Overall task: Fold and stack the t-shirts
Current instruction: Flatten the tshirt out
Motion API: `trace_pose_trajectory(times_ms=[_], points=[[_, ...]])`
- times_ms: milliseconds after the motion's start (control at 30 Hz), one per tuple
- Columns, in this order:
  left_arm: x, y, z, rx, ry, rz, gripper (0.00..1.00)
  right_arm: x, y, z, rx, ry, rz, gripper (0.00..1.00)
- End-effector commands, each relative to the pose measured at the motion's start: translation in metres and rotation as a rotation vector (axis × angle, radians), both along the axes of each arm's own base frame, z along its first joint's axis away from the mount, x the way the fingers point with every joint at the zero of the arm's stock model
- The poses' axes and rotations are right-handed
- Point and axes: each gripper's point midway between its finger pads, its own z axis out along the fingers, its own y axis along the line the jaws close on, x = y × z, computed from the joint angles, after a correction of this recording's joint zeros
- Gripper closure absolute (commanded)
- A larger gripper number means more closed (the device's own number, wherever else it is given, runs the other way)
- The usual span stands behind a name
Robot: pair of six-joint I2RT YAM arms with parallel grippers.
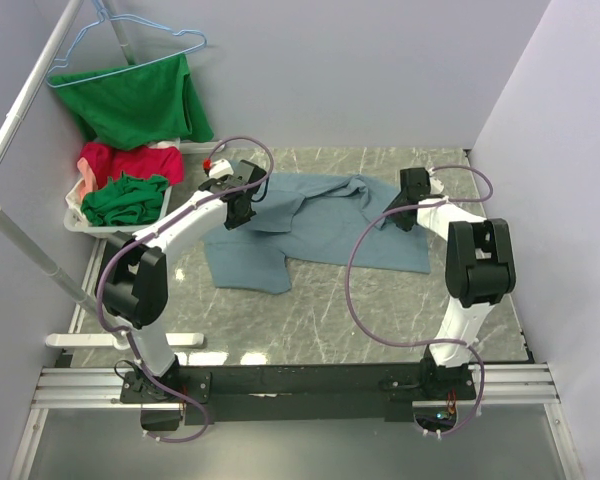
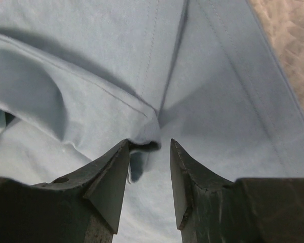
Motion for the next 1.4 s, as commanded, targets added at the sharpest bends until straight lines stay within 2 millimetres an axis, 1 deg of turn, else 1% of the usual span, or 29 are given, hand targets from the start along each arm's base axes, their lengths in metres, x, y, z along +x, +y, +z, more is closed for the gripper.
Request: trace_pose_trajectory(times_ms=[0, 100, 133, 233, 333, 433, 467, 600, 633, 667, 700, 733, 800, 833, 900, 933, 967, 1000, 1033, 1067, 1100, 1133, 1167, 1200, 1233, 1267, 1300, 1333, 1367], points=[[-0.001, 0.009, 0.018, 0.010, -0.038, 0.002, 0.99, 0.022, 0.009, 0.004, 0.018, -0.026, -0.005, 0.55], [-0.001, 0.010, 0.018, 0.011, -0.038, 0.001, 0.99, 0.028, 0.011, 0.001, 0.015, -0.017, -0.009, 0.58], [-0.001, 0.011, 0.018, 0.009, -0.039, 0.002, 0.99, 0.035, 0.012, 0.005, 0.011, -0.031, -0.011, 0.59], [-0.001, 0.012, 0.017, 0.012, -0.035, -0.001, 0.99, 0.041, 0.012, 0.008, 0.006, -0.038, -0.014, 0.65], [0.000, 0.013, 0.018, 0.012, -0.037, 0.001, 0.99, 0.044, 0.011, 0.010, -0.003, -0.035, -0.013, 0.77], [-0.001, 0.015, 0.018, 0.016, -0.034, 0.006, 0.99, 0.041, 0.007, 0.014, -0.015, -0.033, -0.018, 0.92], [0.000, 0.016, 0.018, 0.019, -0.034, 0.009, 0.99, 0.041, 0.007, 0.018, -0.022, -0.039, -0.016, 1.00], [0.000, 0.021, 0.027, 0.034, -0.047, 0.019, 0.99, 0.030, 0.000, 0.034, -0.057, -0.051, -0.022, 1.00], [0.001, 0.024, 0.033, 0.044, -0.059, 0.026, 0.99, 0.026, -0.004, 0.048, -0.070, -0.077, -0.030, 1.00], [0.001, 0.027, 0.038, 0.051, -0.064, 0.031, 0.99, 0.022, -0.007, 0.057, -0.089, -0.089, -0.028, 1.00], [0.000, 0.030, 0.047, 0.055, -0.081, 0.035, 0.99, 0.016, -0.011, 0.062, -0.104, -0.090, -0.033, 1.00], [0.002, 0.032, 0.057, 0.052, -0.104, 0.041, 0.99, 0.012, -0.015, 0.088, -0.119, -0.144, -0.045, 1.00], [0.001, 0.041, 0.078, 0.064, -0.145, 0.056, 0.99, 0.003, -0.022, 0.108, -0.152, -0.172, -0.045, 1.00], [0.004, 0.043, 0.092, 0.058, -0.175, 0.062, 0.99, -0.001, -0.027, 0.134, -0.161, -0.221, -0.054, 1.00], [0.003, 0.050, 0.116, 0.061, -0.223, 0.067, 0.99, -0.011, -0.033, 0.156, -0.188, -0.246, -0.059, 1.00], [0.004, 0.051, 0.133, 0.052, -0.260, 0.070, 0.99, -0.017, -0.035, 0.182, -0.189, -0.303, -0.063, 1.00], [0.004, 0.052, 0.143, 0.049, -0.280, 0.069, 0.99, -0.021, -0.037, 0.196, -0.199, -0.328, -0.062, 1.00], [0.001, 0.054, 0.159, 0.043, -0.313, 0.063, 0.99, -0.027, -0.038, 0.206, -0.202, -0.341, -0.061, 1.00], [0.001, 0.055, 0.176, 0.030, -0.349, 0.062, 0.99, -0.036, -0.040, 0.234, -0.199, -0.406, -0.069, 1.00], [-0.001, 0.055, 0.187, 0.027, -0.376, 0.058, 0.99, -0.042, -0.042, 0.247, -0.207, -0.431, -0.067, 1.00], [-0.006, 0.060, 0.206, 0.026, -0.418, 0.051, 0.99, -0.048, -0.043, 0.261, -0.207, -0.458, -0.070, 1.00], [-0.008, 0.061, 0.225, 0.013, -0.464, 0.049, 0.99, -0.061, -0.044, 0.285, -0.209, -0.514, -0.073, 1.00], [-0.012, 0.064, 0.239, 0.003, -0.499, 0.047, 0.99, -0.069, -0.045, 0.296, -0.214, -0.539, -0.068, 1.00], [-0.023, 0.070, 0.261, -0.007, -0.551, 0.043, 0.99, -0.078, -0.046, 0.305, -0.219, -0.555, -0.068, 1.00], [-0.028, 0.071, 0.279, -0.022, -0.593, 0.037, 0.99, -0.093, -0.048, 0.328, -0.218, -0.614, -0.073, 1.00], [-0.033, 0.073, 0.295, -0.039, -0.641, 0.033, 0.99, -0.102, -0.049, 0.337, -0.224, -0.636, -0.072, 1.00], [-0.049, 0.080, 0.318, -0.057, -0.702, 0.028, 0.99, -0.111, -0.051, 0.347, -0.227, -0.659, -0.077, 1.00], [-0.058, 0.082, 0.333, -0.079, -0.743, 0.013, 0.99, -0.129, -0.052, 0.364, -0.224, -0.714, -0.076, 1.00], [-0.066, 0.084, 0.348, -0.101, -0.795, 0.009, 0.99, -0.140, -0.052, 0.374, -0.220, -0.749, -0.080, 1.00]])
